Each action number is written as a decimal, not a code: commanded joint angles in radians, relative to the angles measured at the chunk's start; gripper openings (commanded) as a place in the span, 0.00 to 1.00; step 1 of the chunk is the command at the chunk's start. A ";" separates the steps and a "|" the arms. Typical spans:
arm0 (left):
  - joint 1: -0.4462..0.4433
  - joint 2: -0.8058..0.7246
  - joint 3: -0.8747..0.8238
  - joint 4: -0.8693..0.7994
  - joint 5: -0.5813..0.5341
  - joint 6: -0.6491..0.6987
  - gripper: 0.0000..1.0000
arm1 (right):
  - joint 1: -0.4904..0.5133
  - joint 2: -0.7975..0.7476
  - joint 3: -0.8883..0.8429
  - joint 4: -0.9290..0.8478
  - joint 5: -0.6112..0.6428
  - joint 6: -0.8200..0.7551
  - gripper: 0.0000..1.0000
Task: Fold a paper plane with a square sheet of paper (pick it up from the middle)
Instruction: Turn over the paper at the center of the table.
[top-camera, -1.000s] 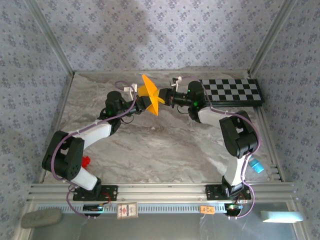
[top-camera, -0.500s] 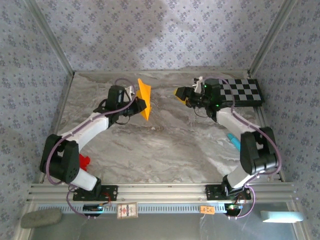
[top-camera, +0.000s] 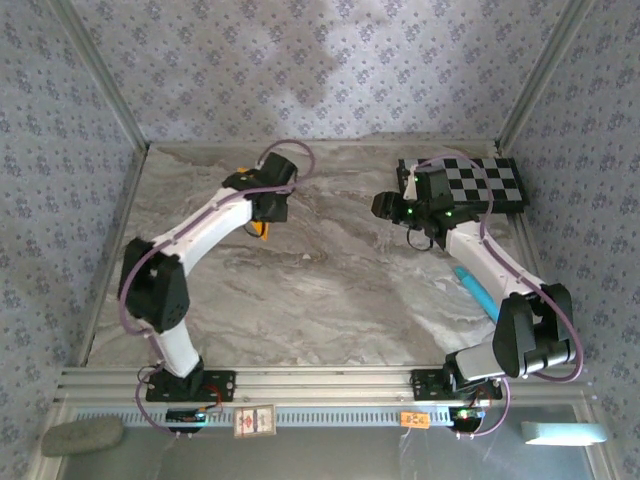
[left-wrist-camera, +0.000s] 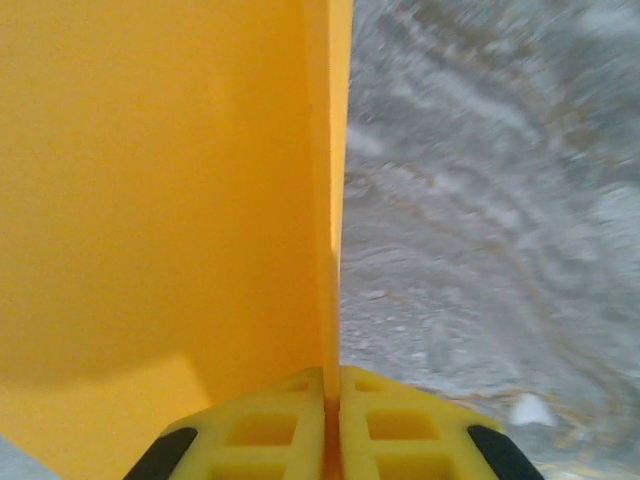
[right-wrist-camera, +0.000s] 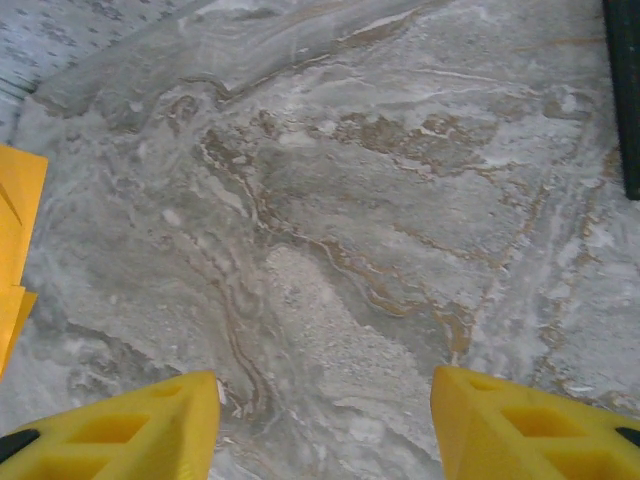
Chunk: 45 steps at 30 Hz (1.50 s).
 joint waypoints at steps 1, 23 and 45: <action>-0.039 0.101 0.073 -0.155 -0.222 0.037 0.10 | -0.004 -0.029 -0.017 -0.038 0.059 -0.034 0.59; -0.147 0.503 0.240 -0.169 -0.258 -0.108 0.21 | -0.012 -0.001 -0.049 -0.025 0.042 -0.003 0.59; -0.187 0.292 0.191 -0.122 0.106 -0.302 0.40 | -0.001 0.007 -0.054 -0.006 0.043 0.021 0.59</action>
